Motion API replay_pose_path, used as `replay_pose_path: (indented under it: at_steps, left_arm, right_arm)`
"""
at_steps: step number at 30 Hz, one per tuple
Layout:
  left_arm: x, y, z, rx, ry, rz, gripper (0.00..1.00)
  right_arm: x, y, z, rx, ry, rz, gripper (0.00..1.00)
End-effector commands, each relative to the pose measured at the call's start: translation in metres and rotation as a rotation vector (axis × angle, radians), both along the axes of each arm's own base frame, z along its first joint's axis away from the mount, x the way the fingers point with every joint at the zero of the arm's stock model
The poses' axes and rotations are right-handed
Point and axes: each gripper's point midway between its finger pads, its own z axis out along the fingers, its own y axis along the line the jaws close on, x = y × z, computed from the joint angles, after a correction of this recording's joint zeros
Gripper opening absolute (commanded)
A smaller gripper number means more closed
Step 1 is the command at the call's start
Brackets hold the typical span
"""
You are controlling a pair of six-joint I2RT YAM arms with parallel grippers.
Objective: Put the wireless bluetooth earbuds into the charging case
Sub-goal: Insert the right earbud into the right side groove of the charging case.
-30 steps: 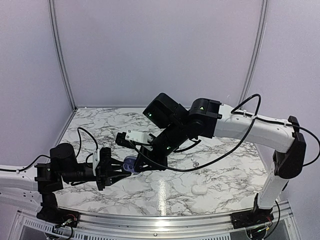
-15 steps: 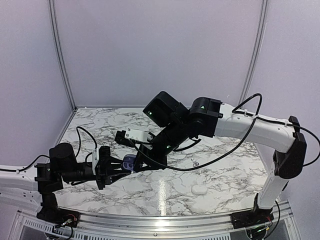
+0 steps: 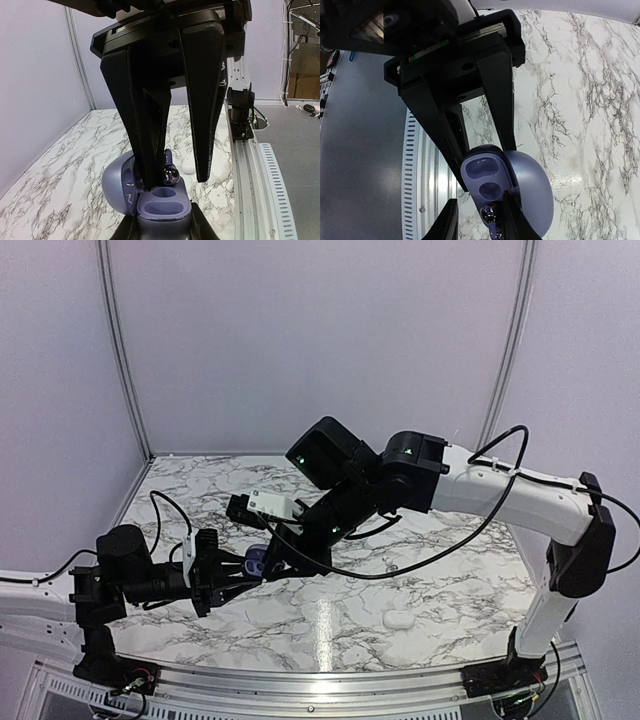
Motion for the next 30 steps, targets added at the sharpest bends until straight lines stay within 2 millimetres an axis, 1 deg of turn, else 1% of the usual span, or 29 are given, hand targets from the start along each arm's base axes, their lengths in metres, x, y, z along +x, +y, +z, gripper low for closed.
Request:
replay_pose_path:
  at_steps: [1, 4, 15, 19, 22, 26, 30]
  left_arm:
    - [-0.011, -0.002, 0.018, -0.062, -0.031, -0.054, 0.0]
    - [-0.01, -0.003, 0.018, -0.063, -0.029, -0.052, 0.0]
    - [-0.009, -0.004, 0.017, -0.058, -0.024, -0.05, 0.0]
    - [-0.008, -0.003, 0.017, -0.064, -0.022, -0.047, 0.0]
    - [-0.01, 0.0, 0.022, -0.088, -0.021, -0.056, 0.0]
    - [-0.017, 0.003, 0.031, -0.121, -0.026, -0.091, 0.0]
    - [-0.021, 0.006, 0.036, -0.147, -0.019, -0.11, 0.0]
  right_arm:
    - [0.012, 0.007, 0.037, 0.109, -0.088, -0.025, 0.27]
    - [0.013, 0.008, 0.04, 0.119, -0.099, -0.026, 0.28]
    - [0.008, 0.012, 0.063, 0.199, -0.114, 0.007, 0.29]
    - [0.005, 0.011, 0.077, 0.247, -0.122, 0.024, 0.29]
    - [0.004, 0.004, 0.084, 0.266, -0.151, 0.026, 0.29]
    - [0.005, -0.008, 0.081, 0.251, -0.183, 0.023, 0.29]
    - [-0.003, -0.022, 0.084, 0.268, -0.178, 0.047, 0.28]
